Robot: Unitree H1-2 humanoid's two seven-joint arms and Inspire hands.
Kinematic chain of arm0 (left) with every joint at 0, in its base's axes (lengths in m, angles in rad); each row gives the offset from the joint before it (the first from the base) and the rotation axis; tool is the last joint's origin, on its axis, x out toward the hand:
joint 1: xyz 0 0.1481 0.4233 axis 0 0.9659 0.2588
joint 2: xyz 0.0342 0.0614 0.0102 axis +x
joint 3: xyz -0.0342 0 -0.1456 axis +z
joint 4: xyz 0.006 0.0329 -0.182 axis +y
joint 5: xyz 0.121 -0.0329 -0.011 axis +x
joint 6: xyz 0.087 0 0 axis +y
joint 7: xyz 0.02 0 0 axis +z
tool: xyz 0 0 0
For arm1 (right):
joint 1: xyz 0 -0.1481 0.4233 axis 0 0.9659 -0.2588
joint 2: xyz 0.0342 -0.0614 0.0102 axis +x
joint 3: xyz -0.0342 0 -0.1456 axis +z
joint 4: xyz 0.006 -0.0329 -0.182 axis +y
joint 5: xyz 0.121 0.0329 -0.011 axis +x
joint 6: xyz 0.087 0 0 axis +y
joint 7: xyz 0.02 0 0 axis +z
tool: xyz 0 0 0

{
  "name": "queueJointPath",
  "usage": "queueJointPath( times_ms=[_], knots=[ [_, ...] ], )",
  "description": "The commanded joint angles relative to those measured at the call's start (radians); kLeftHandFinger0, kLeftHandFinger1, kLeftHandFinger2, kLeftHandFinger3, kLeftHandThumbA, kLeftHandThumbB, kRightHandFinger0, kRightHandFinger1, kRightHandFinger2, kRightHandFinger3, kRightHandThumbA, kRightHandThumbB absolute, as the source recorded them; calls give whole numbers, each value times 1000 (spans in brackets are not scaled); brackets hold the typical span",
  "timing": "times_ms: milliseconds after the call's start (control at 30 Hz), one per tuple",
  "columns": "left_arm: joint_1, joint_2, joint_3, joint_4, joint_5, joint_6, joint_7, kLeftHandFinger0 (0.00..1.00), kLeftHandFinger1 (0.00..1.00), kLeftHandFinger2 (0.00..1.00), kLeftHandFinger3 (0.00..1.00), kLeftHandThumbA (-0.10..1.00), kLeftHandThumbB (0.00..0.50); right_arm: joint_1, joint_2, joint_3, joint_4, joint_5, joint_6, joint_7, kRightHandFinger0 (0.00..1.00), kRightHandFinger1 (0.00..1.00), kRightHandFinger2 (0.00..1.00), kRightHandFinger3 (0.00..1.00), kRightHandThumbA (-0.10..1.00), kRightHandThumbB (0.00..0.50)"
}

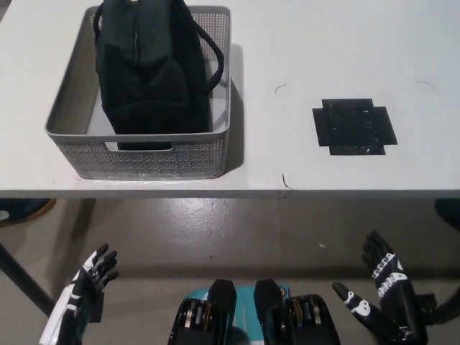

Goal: Use both hands to pick up a lunch bag on the right hand side and place it into a container on the left hand side

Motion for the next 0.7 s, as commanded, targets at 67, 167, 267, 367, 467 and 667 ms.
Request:
queueJointPath(
  times_ms=[67,167,267,367,467,667],
  knots=[
    [-72,12,-10,90,17,-166,14,1000,1000,1000,1000,1000,170,-101,21,-35,132,57,-157,55,1000,1000,1000,1000,1000,298],
    [-71,18,-18,105,24,-167,10,1000,1000,1000,1000,1000,190,-113,18,-43,144,66,-157,64,1000,1000,1000,1000,1000,299],
    [-66,20,-18,107,15,-160,8,1000,1000,1000,1000,1000,203,-117,17,-44,149,71,-157,73,1000,1000,1000,1000,1000,289],
    [-63,19,-17,101,0,-154,6,1000,1000,1000,1000,1000,211,-120,18,-51,148,74,-156,75,1000,1000,1000,1000,1000,283],
    [-66,22,-15,102,-7,-151,3,1000,1000,1000,1000,1000,202,-125,22,-56,144,80,-148,81,1000,1000,1000,1000,1000,280],
    [-69,21,-11,93,-17,-135,6,1000,1000,1000,1000,1000,227,-129,29,-68,130,77,-128,81,1000,1000,1000,1000,1000,275]
  ],
)
